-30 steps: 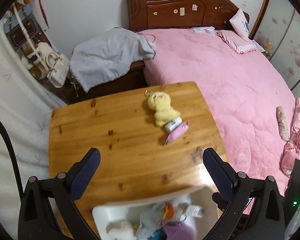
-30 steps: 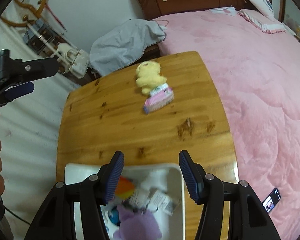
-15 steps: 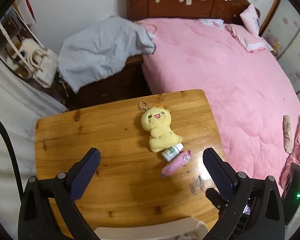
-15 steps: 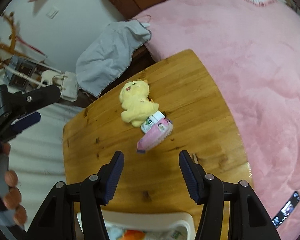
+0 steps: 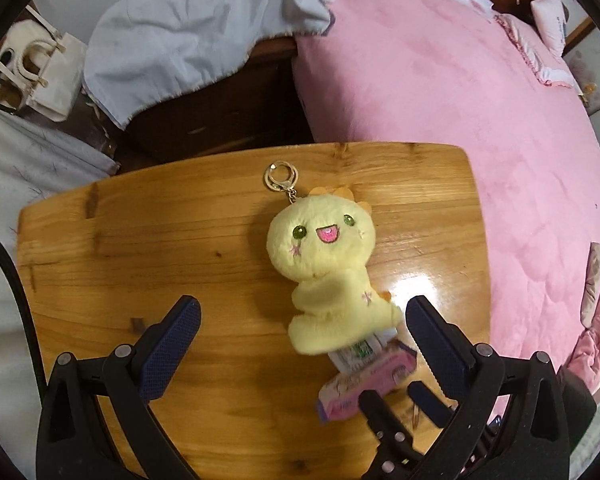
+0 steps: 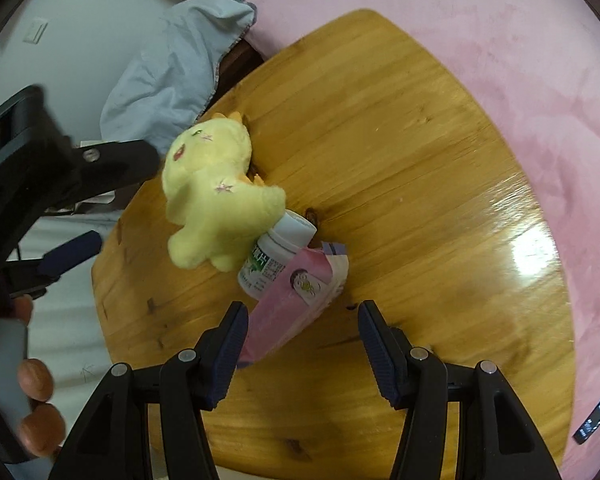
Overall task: Organize objects
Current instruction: 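Grasp the yellow cat plush with the left tool while the right tool grasps the pink wipes pack, then carry the yellow plush and pink wipes pack over the tray with both tools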
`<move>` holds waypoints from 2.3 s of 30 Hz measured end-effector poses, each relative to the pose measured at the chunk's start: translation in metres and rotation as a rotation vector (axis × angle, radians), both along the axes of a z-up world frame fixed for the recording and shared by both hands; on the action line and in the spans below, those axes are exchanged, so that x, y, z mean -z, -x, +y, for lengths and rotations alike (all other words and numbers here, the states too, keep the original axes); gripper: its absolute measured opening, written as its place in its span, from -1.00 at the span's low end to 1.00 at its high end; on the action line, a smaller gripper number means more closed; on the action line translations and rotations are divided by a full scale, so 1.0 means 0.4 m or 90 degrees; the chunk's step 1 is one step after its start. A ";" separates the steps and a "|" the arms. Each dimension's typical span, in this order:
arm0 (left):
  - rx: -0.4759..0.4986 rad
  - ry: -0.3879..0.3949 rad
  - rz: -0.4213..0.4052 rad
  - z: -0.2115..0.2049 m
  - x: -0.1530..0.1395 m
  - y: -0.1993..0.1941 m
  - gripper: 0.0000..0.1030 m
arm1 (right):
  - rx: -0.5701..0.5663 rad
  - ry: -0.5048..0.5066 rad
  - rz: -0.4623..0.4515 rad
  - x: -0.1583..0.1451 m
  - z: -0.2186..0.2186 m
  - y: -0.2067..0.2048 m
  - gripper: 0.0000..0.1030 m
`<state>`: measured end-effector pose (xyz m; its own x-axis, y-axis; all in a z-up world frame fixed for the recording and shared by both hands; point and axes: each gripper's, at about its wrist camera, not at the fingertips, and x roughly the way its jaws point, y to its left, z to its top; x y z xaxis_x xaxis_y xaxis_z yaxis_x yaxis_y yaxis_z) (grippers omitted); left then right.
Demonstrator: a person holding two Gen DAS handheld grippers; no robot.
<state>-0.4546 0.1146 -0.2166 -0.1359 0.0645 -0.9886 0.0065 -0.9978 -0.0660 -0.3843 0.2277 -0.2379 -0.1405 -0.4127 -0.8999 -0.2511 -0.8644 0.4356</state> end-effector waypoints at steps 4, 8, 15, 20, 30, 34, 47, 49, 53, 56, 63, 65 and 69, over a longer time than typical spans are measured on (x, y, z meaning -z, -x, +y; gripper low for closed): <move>-0.001 -0.001 -0.018 0.009 0.045 0.020 0.99 | -0.002 0.010 -0.005 0.017 -0.014 0.005 0.13; -0.001 0.003 -0.037 0.023 0.085 0.028 0.99 | -0.011 0.003 -0.007 0.019 -0.023 0.000 0.13; -0.003 -0.001 -0.064 0.037 0.129 0.031 0.99 | -0.022 -0.006 -0.031 0.038 -0.012 -0.022 -0.17; -0.048 -0.030 -0.087 0.022 0.159 0.036 0.88 | -0.032 -0.032 -0.038 0.024 -0.012 -0.034 -0.23; -0.086 -0.055 -0.062 -0.008 0.156 0.022 0.15 | -0.046 -0.035 -0.035 -0.009 -0.018 -0.079 -0.30; -0.094 -0.046 -0.030 -0.037 0.129 -0.009 0.13 | -0.048 -0.037 -0.012 -0.049 -0.010 -0.101 -0.31; -0.051 -0.079 0.017 -0.113 -0.078 -0.216 0.13 | -0.042 -0.037 0.070 -0.196 0.004 -0.263 -0.31; -0.032 -0.080 0.028 -0.121 -0.128 -0.271 0.13 | -0.041 -0.033 0.087 -0.232 0.011 -0.290 -0.31; -0.014 -0.100 0.039 -0.156 -0.186 -0.346 0.13 | -0.046 -0.034 0.120 -0.294 -0.009 -0.316 -0.31; -0.006 -0.113 0.048 -0.176 -0.232 -0.414 0.13 | -0.054 -0.040 0.152 -0.342 -0.024 -0.358 -0.31; 0.010 -0.127 0.090 -0.211 -0.320 -0.540 0.13 | -0.067 -0.072 0.219 -0.441 -0.057 -0.453 -0.31; 0.017 -0.125 0.109 -0.216 -0.342 -0.572 0.13 | -0.068 -0.081 0.233 -0.450 -0.065 -0.467 -0.31; 0.038 -0.118 0.134 -0.219 -0.373 -0.631 0.13 | -0.072 -0.089 0.251 -0.480 -0.072 -0.517 -0.31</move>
